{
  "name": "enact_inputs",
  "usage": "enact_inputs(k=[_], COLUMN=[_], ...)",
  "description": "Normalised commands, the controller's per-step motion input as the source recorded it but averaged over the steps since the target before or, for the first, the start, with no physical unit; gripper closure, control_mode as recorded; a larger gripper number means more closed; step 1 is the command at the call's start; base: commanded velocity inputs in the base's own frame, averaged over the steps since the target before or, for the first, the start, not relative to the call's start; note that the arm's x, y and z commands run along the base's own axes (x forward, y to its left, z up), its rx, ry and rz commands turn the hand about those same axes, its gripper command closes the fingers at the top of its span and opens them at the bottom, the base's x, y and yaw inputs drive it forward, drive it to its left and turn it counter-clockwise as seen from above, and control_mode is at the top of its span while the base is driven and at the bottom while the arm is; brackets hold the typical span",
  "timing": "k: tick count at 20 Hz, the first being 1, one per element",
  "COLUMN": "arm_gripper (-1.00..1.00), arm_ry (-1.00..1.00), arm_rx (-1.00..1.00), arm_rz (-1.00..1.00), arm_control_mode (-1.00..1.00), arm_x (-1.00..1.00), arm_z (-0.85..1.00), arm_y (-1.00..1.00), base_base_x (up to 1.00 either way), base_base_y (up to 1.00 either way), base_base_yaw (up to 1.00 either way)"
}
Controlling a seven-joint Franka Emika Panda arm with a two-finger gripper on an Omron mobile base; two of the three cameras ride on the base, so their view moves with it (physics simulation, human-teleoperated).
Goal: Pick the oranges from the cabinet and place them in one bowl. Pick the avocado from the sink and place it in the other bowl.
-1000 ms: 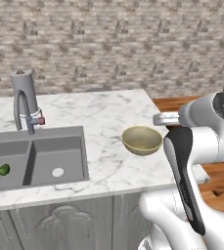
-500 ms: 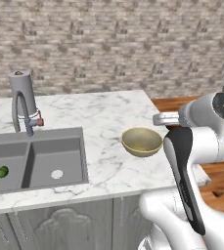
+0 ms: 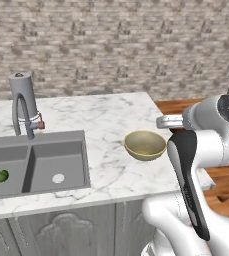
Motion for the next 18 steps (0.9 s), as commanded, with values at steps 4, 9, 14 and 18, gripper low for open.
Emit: enact_inputs(k=[4,9,14,18], arm_gripper=[1.00,1.00,1.00,1.00], arm_ry=[0.00,0.00,0.00,0.01], arm_rx=[0.00,0.00,0.00,0.00], arm_rz=[0.00,0.00,0.00,0.00], arm_control_mode=[1.00,-1.00,-1.00,-1.00], arm_x=[0.00,0.00,0.03,0.20], arm_z=[0.00,0.00,0.00,0.07], arm_y=[0.00,0.00,0.00,0.00], base_base_x=[0.00,0.00,0.00,0.00], base_base_y=[0.00,0.00,0.00,0.00], base_base_yaw=[0.00,0.00,0.00,0.00])
